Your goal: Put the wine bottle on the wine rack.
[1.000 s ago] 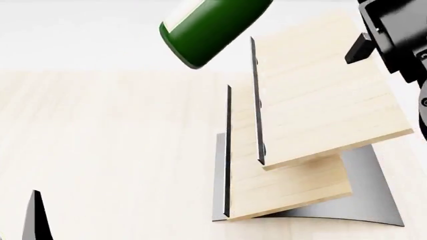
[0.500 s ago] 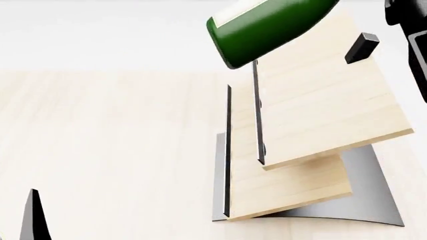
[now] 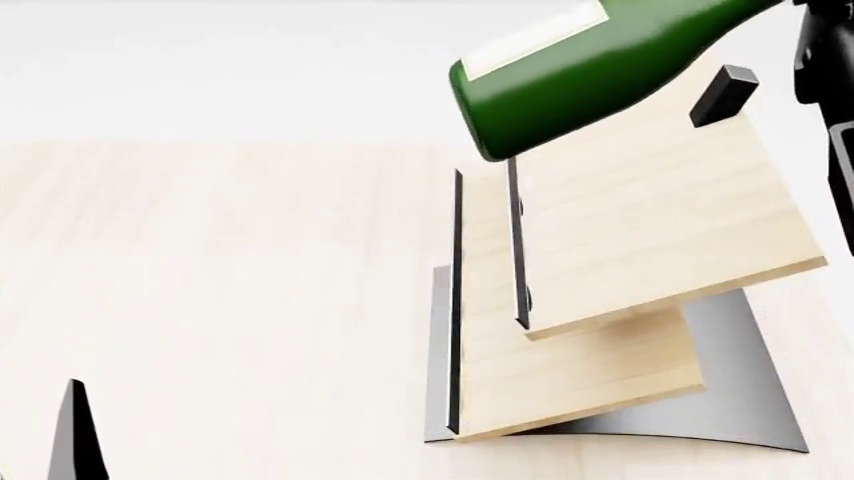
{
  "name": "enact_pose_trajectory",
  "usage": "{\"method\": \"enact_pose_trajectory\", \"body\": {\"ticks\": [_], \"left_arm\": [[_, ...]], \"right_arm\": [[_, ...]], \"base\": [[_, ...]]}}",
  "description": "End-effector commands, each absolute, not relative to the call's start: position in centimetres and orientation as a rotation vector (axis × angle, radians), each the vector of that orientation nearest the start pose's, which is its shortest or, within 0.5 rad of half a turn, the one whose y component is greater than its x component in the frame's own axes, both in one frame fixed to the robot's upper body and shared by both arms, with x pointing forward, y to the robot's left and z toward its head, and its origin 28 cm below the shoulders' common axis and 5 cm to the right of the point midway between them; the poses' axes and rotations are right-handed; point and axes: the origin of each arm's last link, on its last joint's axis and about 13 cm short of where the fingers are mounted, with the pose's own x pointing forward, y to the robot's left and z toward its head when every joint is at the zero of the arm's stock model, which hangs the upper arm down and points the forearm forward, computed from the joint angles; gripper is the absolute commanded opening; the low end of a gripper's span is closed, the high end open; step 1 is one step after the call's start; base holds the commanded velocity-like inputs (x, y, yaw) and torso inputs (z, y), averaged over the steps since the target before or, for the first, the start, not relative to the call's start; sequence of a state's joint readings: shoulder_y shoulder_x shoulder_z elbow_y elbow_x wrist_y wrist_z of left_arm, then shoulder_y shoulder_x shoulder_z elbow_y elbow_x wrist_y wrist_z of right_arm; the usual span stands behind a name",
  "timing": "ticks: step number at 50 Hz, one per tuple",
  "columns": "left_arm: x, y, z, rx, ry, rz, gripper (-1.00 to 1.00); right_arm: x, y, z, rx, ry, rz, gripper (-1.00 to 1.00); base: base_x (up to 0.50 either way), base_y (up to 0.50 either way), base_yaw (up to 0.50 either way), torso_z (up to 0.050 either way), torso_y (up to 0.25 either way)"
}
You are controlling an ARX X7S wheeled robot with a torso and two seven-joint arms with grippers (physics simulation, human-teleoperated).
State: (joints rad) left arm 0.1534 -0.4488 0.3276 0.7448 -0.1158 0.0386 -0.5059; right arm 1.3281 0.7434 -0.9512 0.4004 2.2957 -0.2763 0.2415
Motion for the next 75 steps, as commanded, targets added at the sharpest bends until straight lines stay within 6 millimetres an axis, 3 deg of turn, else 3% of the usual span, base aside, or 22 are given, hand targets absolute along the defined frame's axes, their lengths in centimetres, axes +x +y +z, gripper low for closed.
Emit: {"method": "enact_pose_trajectory", "body": {"ticks": [1,56,75], "left_arm": [[14.7,19.9,12.8,0.012,-0.521,-0.028,1.0],[14.8,19.8,12.6,0.014,-0.515,-0.034,1.0],[14.9,19.8,12.4,0.015,-0.513,-0.035,1.0]], "right_arm": [[35.9,-20.6,30.4,1.191,-0.279,0.093,-1.0],[35.6,-21.9,27.7,1.139,-0.238,0.055,-1.0],[33.7,-22.4,26.7,1.166,-0.267,0.048,-1.0]], "base": [[0.0,0.0,0.0,0.0,0.0],[0.0,0.0,0.0,0.0,0.001],[0.0,0.0,0.0,0.001,0.001]]}}
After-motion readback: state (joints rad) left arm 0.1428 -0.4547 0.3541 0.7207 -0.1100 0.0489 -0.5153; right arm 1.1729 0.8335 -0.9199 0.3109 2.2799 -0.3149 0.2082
